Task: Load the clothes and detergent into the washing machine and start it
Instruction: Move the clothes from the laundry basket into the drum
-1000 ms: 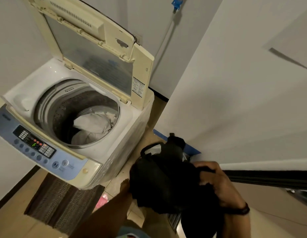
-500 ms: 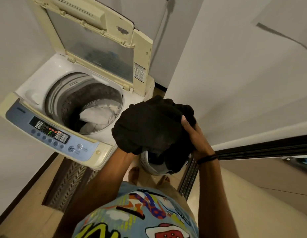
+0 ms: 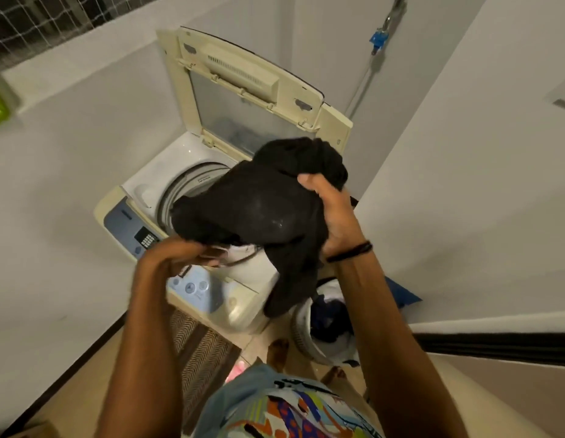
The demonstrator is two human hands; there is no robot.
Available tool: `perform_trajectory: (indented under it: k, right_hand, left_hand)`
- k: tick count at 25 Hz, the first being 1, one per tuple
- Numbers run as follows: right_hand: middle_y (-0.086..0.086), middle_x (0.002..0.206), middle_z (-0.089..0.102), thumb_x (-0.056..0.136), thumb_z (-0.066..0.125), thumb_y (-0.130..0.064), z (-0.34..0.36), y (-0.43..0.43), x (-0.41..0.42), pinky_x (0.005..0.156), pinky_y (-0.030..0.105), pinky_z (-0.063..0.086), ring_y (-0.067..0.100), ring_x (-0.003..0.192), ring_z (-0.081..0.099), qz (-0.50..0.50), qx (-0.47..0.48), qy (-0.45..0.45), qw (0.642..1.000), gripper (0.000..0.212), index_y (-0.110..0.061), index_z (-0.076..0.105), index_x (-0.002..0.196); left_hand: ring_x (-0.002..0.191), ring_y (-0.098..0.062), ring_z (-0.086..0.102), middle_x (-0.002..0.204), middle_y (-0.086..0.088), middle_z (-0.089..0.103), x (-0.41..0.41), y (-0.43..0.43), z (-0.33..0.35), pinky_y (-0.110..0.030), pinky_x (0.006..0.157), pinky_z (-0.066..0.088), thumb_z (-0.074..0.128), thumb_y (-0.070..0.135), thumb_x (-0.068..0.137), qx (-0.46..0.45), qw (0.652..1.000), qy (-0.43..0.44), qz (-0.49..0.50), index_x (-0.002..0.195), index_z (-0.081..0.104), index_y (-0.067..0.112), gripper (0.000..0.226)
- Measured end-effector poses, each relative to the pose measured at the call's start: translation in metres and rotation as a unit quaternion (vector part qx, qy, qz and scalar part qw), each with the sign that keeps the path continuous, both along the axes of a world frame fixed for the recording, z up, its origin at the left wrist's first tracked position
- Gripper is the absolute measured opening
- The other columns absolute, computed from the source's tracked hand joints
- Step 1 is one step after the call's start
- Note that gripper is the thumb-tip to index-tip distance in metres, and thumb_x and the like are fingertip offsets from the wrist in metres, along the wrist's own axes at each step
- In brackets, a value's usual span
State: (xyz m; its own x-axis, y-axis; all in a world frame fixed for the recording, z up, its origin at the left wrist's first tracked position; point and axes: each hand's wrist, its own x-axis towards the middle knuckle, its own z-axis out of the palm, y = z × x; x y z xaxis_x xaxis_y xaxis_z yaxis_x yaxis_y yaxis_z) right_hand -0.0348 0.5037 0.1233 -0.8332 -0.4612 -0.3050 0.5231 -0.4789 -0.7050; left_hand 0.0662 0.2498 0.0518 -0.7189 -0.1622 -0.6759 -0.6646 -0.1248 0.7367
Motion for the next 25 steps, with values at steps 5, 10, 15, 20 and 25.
perform_trajectory:
  k: [5, 10, 15, 20, 25]
  right_hand:
    - [0.013, 0.089, 0.069, 0.094, 0.054, -0.022, 0.064, -0.084, -0.03, 0.085, 0.038, 0.054, 0.026, 0.084, 0.065, 0.011, -0.067, -0.01, 0.998, 0.021, -0.01, 0.066, 0.082]
    - [0.01, 0.082, 0.068, 0.098, 0.047, -0.03, 0.103, -0.136, -0.045, 0.078, 0.038, 0.054, 0.025, 0.08, 0.063, 0.019, -0.099, 0.016, 0.995, 0.028, -0.013, 0.063, 0.083]
    - [0.014, 0.09, 0.069, 0.089, 0.057, -0.024, 0.106, -0.136, -0.063, 0.086, 0.042, 0.053, 0.029, 0.086, 0.063, 0.039, -0.113, 0.066, 0.991, 0.017, -0.01, 0.066, 0.085]
    - [0.02, 0.119, 0.065, 0.072, 0.078, -0.011, 0.06, -0.128, -0.08, 0.093, 0.053, 0.054, 0.034, 0.11, 0.064, -0.106, 0.052, 0.117, 0.986, 0.051, -0.005, 0.059, 0.118]
    - [0.003, 0.129, 0.056, 0.076, 0.079, -0.02, 0.014, -0.145, -0.061, 0.104, 0.04, 0.048, 0.016, 0.119, 0.055, -0.108, 0.233, 0.249, 0.934, 0.064, -0.016, 0.046, 0.131]
  left_hand:
    - [0.101, -0.024, 0.064, 0.114, -0.007, 0.063, 0.011, -0.032, 0.049, -0.047, 0.099, 0.049, 0.052, 0.029, 0.099, -0.034, 0.962, 0.163, 0.216, 0.127, 0.055, 0.019, 0.03]
    - [0.12, -0.006, 0.048, 0.133, 0.015, 0.048, -0.01, 0.026, 0.027, -0.025, 0.094, 0.05, 0.082, 0.016, 0.076, -0.061, 0.977, 0.179, -0.097, 0.138, 0.036, 0.042, 0.081]
    - [0.109, -0.025, 0.064, 0.106, 0.002, 0.071, -0.049, 0.064, -0.021, -0.035, 0.084, 0.053, 0.065, 0.027, 0.092, -0.006, 0.994, 0.092, 0.056, 0.111, 0.065, 0.02, 0.02]
    - [0.098, -0.023, 0.064, 0.107, -0.007, 0.068, -0.064, -0.034, 0.003, -0.035, 0.077, 0.057, 0.04, 0.016, 0.097, 0.152, 0.916, 0.174, 0.328, 0.12, 0.062, 0.011, 0.031]
    - [0.086, -0.022, 0.065, 0.089, -0.004, 0.068, -0.07, -0.036, 0.042, -0.034, 0.086, 0.053, 0.04, 0.018, 0.085, 0.219, 0.879, 0.276, 0.32, 0.078, 0.067, 0.017, 0.029]
